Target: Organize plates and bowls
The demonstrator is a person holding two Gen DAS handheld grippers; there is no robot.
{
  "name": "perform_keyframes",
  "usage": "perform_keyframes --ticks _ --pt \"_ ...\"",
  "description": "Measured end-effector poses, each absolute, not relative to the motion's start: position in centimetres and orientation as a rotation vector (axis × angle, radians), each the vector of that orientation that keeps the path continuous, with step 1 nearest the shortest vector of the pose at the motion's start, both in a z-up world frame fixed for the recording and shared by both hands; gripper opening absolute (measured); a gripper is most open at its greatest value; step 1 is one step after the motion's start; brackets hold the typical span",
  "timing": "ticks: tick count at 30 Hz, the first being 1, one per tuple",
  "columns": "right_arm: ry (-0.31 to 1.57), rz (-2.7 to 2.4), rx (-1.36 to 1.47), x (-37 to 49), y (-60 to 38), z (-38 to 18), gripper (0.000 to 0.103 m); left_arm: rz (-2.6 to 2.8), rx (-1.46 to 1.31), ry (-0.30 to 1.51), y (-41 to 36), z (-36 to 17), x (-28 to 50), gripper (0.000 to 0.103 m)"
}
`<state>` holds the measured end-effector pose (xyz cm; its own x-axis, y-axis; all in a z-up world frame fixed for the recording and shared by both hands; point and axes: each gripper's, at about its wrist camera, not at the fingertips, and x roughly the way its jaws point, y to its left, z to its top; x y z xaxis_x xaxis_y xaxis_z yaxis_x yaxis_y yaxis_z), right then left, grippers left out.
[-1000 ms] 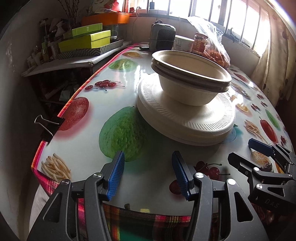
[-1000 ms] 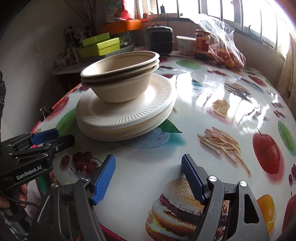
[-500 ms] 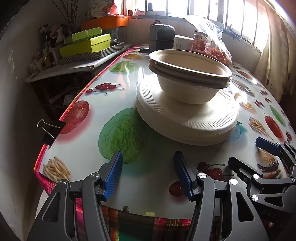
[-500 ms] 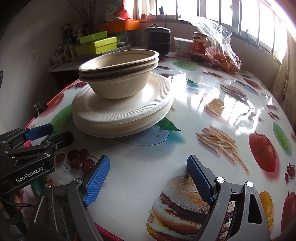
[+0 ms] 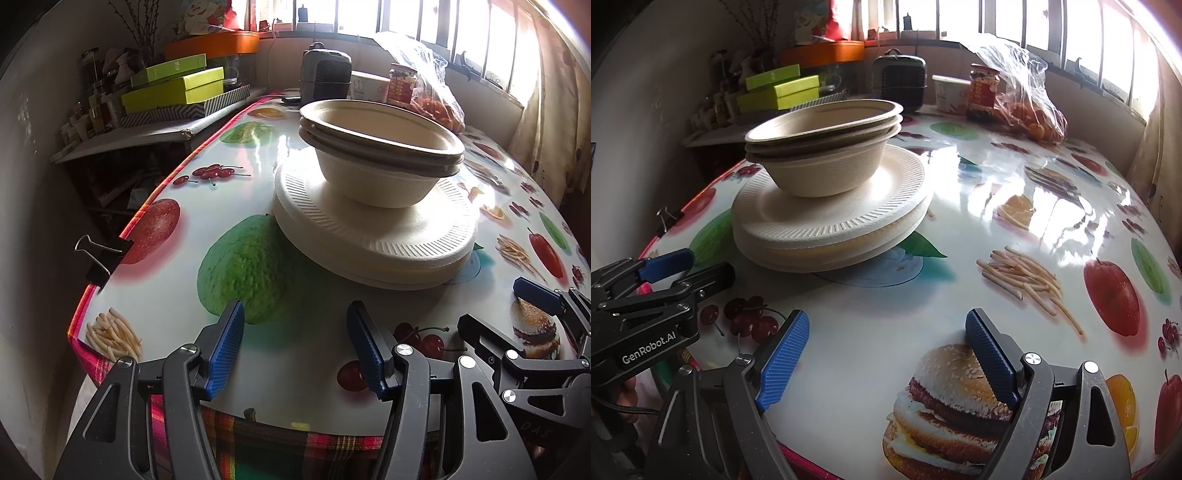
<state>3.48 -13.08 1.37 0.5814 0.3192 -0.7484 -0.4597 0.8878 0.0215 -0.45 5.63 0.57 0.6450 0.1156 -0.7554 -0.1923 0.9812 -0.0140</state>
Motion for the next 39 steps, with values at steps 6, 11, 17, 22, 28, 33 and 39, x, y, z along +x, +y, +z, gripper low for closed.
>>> perform_keyframes --ticks 6,11,17,22,28,33,39 --pt "0.834 0.456 -0.181 3.47 -13.15 1.38 0.088 0.175 -0.097 0.852 5.63 0.56 -0.46 0.059" --pt "0.834 0.456 -0.181 3.45 -13.16 1.36 0.088 0.176 -0.096 0.852 5.63 0.56 -0.46 0.059" --pt "0.833 0.457 -0.181 3.45 -13.18 1.35 0.088 0.175 -0.096 0.852 5.62 0.55 -0.46 0.059" --pt "0.833 0.457 -0.182 3.45 -13.19 1.35 0.088 0.175 -0.096 0.852 5.60 0.54 -0.46 0.060" --pt "0.833 0.457 -0.182 3.45 -13.22 1.35 0.088 0.175 -0.096 0.852 5.59 0.53 -0.46 0.060" --pt "0.833 0.457 -0.182 3.45 -13.22 1.34 0.088 0.175 -0.096 0.852 5.58 0.52 -0.45 0.060" --pt "0.832 0.457 -0.182 3.44 -13.22 1.33 0.088 0.175 -0.096 0.851 5.57 0.52 -0.48 0.062"
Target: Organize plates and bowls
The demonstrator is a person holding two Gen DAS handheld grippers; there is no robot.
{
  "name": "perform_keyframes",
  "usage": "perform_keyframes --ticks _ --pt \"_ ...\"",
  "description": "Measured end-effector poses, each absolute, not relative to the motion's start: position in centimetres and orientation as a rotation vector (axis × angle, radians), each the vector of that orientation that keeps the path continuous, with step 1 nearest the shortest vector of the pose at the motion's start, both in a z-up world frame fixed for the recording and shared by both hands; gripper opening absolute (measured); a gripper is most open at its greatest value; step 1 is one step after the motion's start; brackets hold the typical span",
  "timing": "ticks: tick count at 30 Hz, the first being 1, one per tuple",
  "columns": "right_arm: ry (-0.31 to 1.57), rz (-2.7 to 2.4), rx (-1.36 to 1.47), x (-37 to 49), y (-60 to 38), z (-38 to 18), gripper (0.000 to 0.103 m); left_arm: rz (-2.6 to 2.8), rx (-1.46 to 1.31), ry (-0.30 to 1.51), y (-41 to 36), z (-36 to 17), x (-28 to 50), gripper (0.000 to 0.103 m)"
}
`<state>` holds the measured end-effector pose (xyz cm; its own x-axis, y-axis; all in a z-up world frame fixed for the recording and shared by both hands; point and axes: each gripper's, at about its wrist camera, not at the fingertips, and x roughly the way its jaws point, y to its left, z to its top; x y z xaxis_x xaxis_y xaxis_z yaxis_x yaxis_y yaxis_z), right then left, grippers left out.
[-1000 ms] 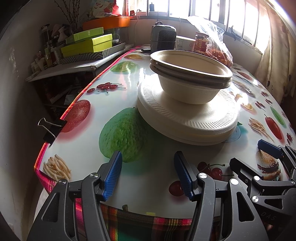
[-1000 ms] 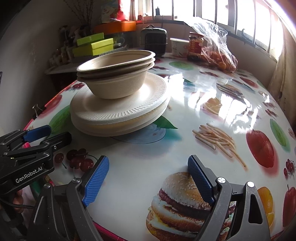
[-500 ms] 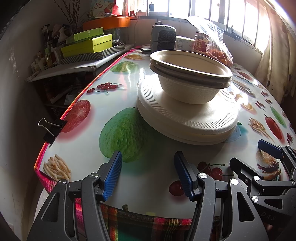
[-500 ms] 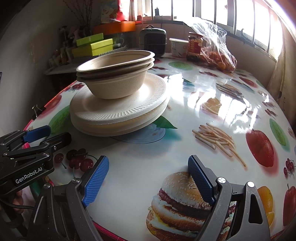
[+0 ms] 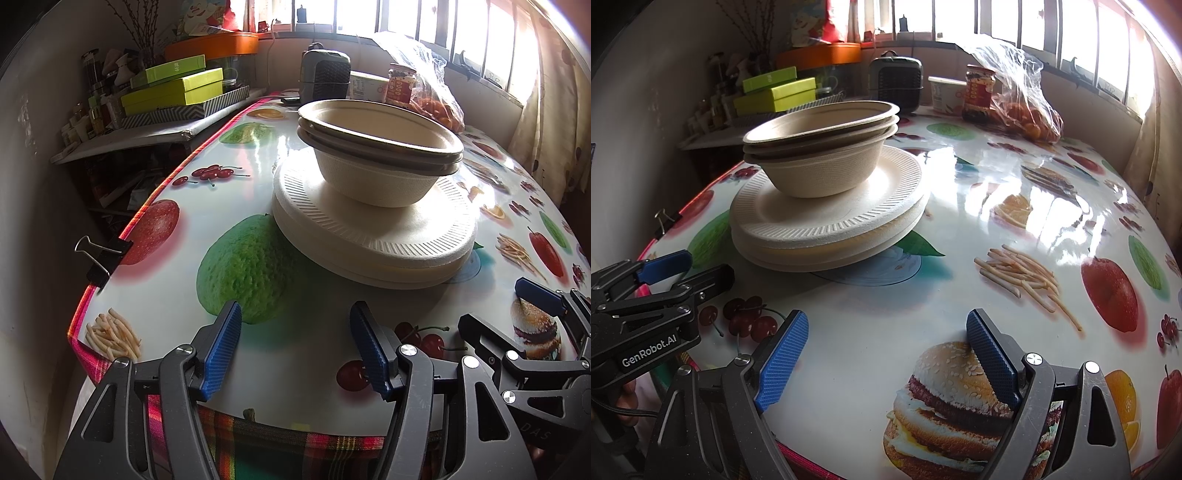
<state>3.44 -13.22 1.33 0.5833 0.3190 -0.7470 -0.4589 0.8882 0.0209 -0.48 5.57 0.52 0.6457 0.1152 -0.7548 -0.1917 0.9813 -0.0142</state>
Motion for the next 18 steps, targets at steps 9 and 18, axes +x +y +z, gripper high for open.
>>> perform_keyframes --ticks 9,18 --pt "0.832 0.457 -0.182 3.43 -13.21 1.32 0.089 0.175 -0.095 0.851 5.55 0.51 -0.48 0.063" --pt "0.832 0.457 -0.182 3.42 -13.21 1.30 0.090 0.174 -0.094 0.850 5.51 0.55 -0.50 0.064"
